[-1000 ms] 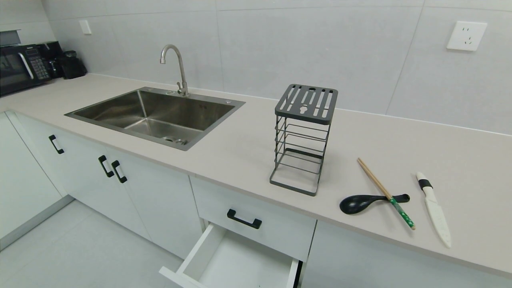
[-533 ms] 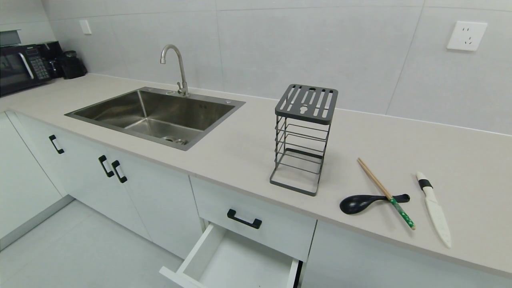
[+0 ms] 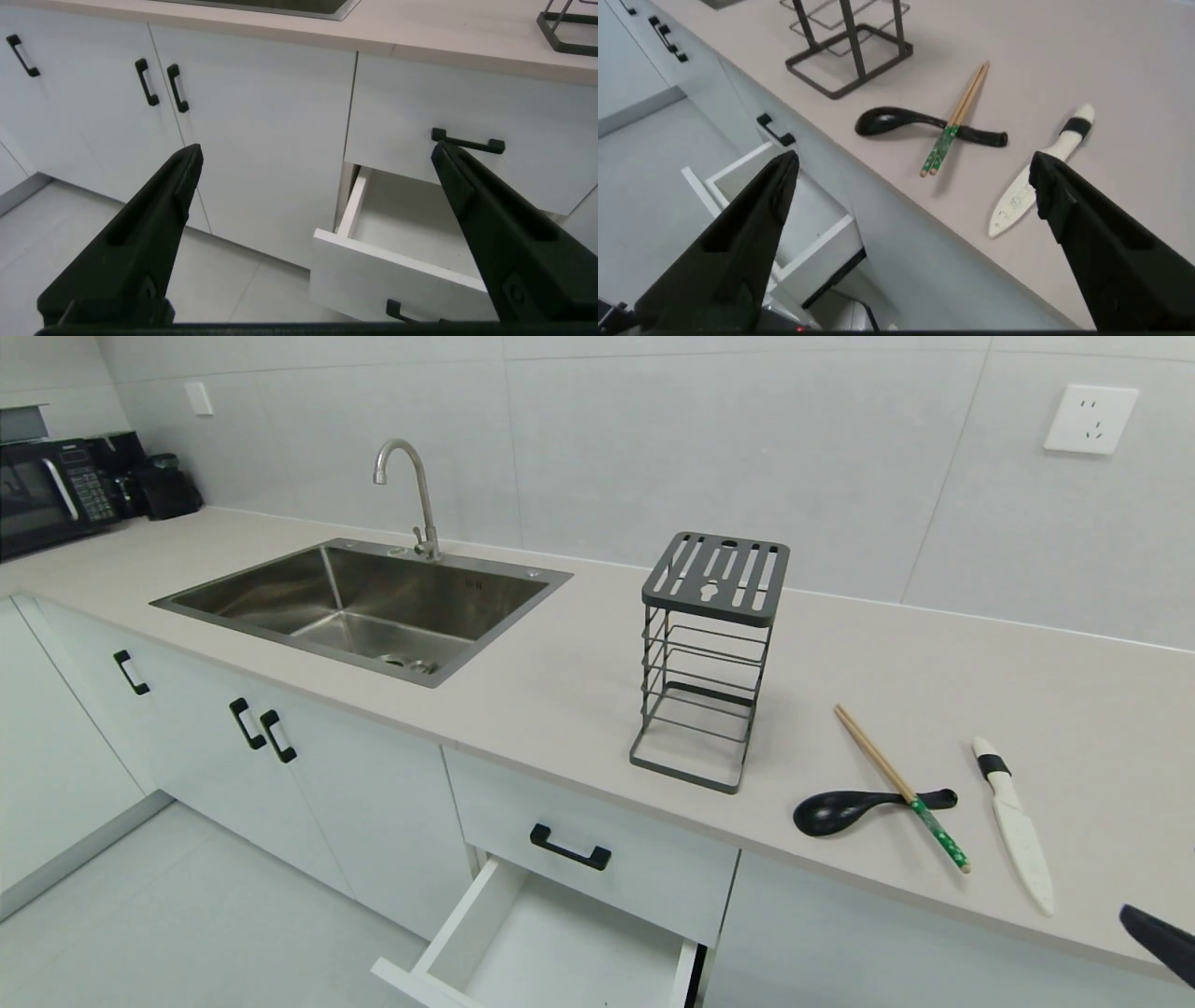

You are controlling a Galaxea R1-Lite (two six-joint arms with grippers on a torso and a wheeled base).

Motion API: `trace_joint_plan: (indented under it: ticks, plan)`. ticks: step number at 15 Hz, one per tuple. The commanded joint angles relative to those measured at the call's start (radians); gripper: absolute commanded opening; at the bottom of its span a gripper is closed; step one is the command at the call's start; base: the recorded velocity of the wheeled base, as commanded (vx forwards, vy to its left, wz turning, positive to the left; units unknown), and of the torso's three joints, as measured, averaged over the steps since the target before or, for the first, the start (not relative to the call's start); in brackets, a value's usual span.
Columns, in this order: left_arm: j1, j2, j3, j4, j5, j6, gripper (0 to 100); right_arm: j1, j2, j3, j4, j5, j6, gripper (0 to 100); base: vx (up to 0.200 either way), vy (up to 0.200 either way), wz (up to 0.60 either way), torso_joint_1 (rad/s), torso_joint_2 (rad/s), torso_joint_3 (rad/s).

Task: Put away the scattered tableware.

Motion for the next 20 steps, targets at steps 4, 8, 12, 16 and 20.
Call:
trace_joint_plan:
  ticks: [4, 8, 12, 16, 20]
  plan:
    - [0.0, 0.001, 0.0, 0.0, 0.0, 0.0, 100, 0.001, 0.22, -0.019, -0.046, -0.002, -0.073, 100, 0.0, 0.0, 0.0, 0.0, 0.0, 0.0]
    - [0.0, 0.001, 0.0, 0.0, 0.0, 0.0, 100, 0.001, 0.395, -0.03, -0.101, -0.006, -0.141, 100, 0.0, 0.0, 0.0, 0.0, 0.0, 0.0]
    - [0.0, 0.001, 0.0, 0.0, 0.0, 0.0, 100, 0.012, 0.531, -0.064, -0.153, -0.009, -0.13, 100, 0.0, 0.0, 0.0, 0.0, 0.0, 0.0]
    - [0.0, 0.001, 0.0, 0.0, 0.0, 0.0, 100, 0.093, 0.651, -0.139, -0.153, -0.101, 0.028, 100, 0.0, 0.0, 0.0, 0.0, 0.0, 0.0]
    - [0.0, 0.001, 0.0, 0.0, 0.0, 0.0, 100, 0.167, 0.76, -0.206, -0.153, -0.23, 0.127, 100, 0.0, 0.0, 0.0, 0.0, 0.0, 0.0]
